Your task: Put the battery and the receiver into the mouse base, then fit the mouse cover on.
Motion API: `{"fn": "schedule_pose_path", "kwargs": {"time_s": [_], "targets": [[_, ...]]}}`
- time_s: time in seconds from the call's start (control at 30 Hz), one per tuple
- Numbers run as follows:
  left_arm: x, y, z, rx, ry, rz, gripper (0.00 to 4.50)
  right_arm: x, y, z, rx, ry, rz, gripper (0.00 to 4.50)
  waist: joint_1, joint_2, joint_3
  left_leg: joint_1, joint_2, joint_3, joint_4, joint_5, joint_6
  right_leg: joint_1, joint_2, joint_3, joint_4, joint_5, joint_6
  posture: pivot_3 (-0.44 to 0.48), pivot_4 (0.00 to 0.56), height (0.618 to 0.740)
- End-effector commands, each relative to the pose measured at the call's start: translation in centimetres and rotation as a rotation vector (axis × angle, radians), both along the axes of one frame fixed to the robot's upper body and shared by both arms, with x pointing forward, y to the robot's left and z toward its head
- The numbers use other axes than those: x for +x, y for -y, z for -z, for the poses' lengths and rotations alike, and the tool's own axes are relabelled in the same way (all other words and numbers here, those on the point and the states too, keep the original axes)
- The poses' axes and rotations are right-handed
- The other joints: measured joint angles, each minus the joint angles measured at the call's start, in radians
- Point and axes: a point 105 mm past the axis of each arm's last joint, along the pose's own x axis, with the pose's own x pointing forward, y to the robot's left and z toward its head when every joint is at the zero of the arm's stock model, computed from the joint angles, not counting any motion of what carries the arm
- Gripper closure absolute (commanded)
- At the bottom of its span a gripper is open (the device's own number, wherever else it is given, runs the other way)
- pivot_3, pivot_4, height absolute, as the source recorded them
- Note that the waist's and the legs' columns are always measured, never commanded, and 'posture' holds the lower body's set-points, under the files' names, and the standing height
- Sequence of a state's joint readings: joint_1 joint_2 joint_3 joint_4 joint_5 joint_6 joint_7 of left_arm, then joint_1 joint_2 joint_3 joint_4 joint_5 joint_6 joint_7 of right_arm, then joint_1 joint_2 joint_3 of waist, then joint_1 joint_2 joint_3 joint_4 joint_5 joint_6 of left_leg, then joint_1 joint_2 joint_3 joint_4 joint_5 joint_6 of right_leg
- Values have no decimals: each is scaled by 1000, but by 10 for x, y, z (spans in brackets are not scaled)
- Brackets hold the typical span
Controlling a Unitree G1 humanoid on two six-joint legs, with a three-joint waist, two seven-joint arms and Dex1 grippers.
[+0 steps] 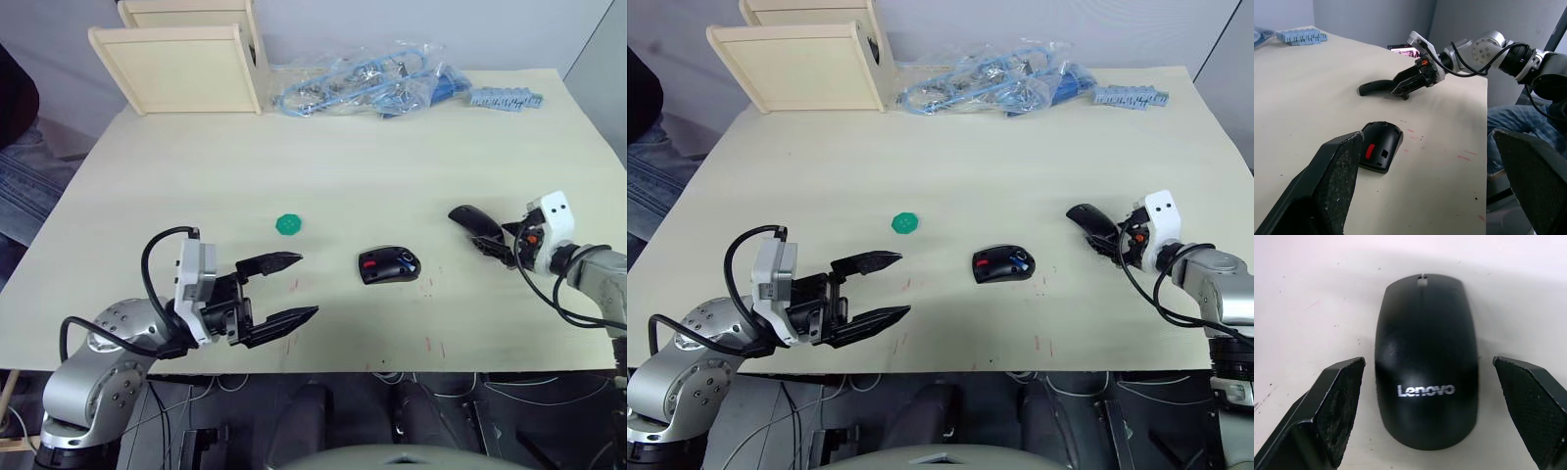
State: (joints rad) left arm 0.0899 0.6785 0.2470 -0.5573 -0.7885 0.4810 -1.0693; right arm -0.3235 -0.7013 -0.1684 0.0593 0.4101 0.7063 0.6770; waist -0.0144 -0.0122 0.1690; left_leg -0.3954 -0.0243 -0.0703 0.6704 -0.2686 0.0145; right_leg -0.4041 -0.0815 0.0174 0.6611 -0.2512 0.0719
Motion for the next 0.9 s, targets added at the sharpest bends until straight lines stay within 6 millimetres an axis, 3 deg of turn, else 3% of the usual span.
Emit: {"fn": "schedule_pose_path", "kwargs": {"time_s": [0.03, 0.9], "targets": [[-3, 1, -5, 1, 28, 25, 0, -1, 5, -13, -11, 53, 4, 98, 0, 0, 0, 0, 0, 0, 0, 0, 0, 0, 0, 0, 0, 0, 0, 0, 150, 740], [-2, -6, -1, 5, 31, 27, 0, -1, 1, -5, -7, 40, -3, 98, 0, 0, 0, 0, 0, 0, 0, 0, 0, 0, 0, 0, 0, 0, 0, 0, 150, 740]]}}
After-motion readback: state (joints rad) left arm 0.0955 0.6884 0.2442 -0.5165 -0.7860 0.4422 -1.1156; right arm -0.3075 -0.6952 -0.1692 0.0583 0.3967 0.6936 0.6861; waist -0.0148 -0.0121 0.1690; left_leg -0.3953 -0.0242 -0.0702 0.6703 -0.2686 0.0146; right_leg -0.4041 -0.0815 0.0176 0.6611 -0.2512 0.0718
